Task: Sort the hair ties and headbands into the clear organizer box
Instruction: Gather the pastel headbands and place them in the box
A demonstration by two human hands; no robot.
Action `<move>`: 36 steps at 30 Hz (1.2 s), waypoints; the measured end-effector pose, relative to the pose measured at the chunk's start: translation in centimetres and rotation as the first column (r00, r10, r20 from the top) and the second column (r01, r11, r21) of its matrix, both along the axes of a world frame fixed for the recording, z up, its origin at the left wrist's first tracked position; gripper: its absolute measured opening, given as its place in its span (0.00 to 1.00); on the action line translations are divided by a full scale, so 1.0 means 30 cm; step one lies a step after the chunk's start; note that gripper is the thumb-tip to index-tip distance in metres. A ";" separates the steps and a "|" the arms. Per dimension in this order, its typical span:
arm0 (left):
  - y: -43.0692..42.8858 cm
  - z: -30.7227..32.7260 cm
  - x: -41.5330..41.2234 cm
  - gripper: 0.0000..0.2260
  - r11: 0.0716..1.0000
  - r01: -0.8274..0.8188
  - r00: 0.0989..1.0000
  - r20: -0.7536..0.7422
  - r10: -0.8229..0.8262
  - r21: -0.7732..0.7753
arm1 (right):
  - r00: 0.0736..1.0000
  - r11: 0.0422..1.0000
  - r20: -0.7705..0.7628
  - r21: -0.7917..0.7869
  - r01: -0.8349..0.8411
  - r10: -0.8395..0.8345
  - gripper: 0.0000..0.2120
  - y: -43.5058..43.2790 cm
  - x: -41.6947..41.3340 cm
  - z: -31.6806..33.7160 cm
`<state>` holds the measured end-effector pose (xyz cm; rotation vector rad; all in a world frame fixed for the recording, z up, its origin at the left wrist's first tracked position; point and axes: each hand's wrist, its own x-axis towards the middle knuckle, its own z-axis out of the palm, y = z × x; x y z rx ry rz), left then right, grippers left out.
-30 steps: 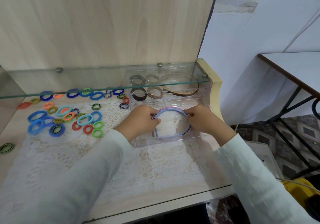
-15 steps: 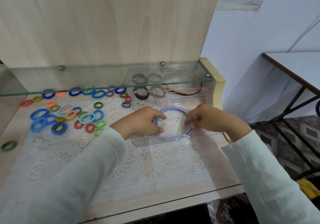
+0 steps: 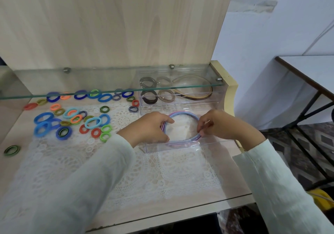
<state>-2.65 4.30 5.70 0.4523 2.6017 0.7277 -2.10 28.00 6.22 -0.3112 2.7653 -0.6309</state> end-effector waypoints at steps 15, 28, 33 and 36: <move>0.014 -0.040 0.007 0.30 1.000 -0.002 0.995 -0.098 0.000 -0.024 | 0.993 0.993 -0.072 0.068 0.096 -0.091 0.18 -0.058 0.016 0.011; 0.013 -0.044 0.003 0.29 0.998 0.010 0.995 -0.094 -0.016 -0.067 | 0.938 0.962 -0.299 0.150 0.228 -0.176 0.16 -0.081 0.004 -0.073; 0.023 -0.042 0.015 0.28 0.994 0.023 0.989 -0.141 -0.037 -0.104 | 0.934 0.972 -0.309 0.091 0.219 -0.181 0.20 -0.084 0.012 -0.078; 0.032 -0.043 0.025 0.27 0.993 0.025 0.987 -0.156 -0.042 -0.113 | 0.943 0.973 -0.302 0.132 0.187 -0.140 0.23 -0.083 0.011 -0.083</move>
